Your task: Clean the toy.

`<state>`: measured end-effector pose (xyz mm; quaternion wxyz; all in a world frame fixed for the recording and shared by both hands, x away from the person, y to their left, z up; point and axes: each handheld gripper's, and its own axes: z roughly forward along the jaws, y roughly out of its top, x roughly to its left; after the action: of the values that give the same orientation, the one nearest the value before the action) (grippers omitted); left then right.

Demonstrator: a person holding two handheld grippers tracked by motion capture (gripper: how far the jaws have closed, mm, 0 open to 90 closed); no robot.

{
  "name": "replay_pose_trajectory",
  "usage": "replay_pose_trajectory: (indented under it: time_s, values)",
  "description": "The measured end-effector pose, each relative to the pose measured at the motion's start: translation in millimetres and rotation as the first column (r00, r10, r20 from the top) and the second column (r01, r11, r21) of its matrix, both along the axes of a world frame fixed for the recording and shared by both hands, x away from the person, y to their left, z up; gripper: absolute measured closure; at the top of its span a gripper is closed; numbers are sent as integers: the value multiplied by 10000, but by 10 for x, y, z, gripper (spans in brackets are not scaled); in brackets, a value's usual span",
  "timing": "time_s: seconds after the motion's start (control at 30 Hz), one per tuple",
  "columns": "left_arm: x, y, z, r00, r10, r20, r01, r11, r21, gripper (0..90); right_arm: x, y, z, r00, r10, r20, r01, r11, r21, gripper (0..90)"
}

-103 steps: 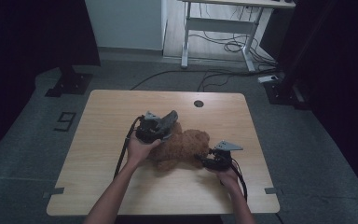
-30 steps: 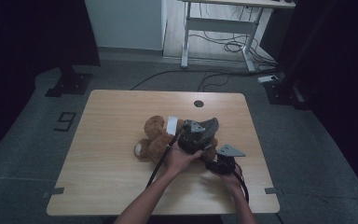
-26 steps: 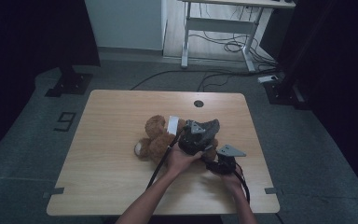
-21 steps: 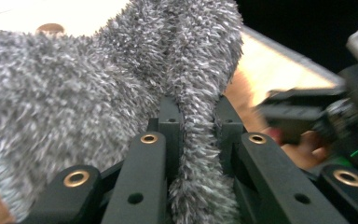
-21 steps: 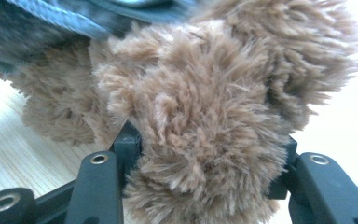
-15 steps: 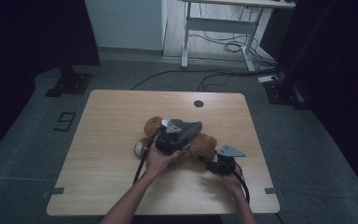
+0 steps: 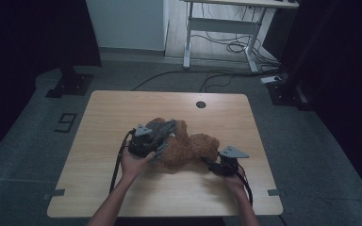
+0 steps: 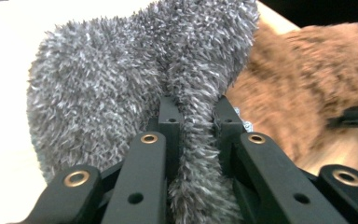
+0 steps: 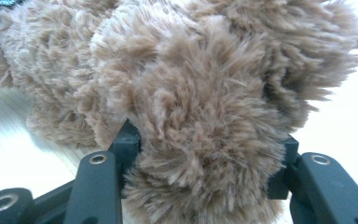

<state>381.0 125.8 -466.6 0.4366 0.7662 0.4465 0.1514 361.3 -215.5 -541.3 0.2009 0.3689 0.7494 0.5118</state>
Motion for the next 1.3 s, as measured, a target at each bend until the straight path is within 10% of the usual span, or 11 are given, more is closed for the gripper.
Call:
replay_pose_trajectory:
  time_s: [0.37, 0.6, 0.97, 1.3]
  values:
    - [-64, 125, 62, 9998, 170, 105, -171, 9998, 41, 778, 12, -8, -8, 9999, -79, -106, 81, 9999, 143, 458]
    - [-32, -324, 348, 9958, -692, 595, 689, 9976, 63, 776, 19, -11, -11, 9999, -76, -103, 78, 9998, 192, 458]
    - [100, -849, 220, 9945, -977, 379, 953, 9935, 618, 776, 28, -23, -15, 9999, -21, -138, 24, 9997, 229, 454]
    - [-101, -1686, 268, 9526, -3007, 463, 2917, 9459, 1419, 776, 17, -18, -12, 9999, -63, -148, 66, 9997, 219, 454]
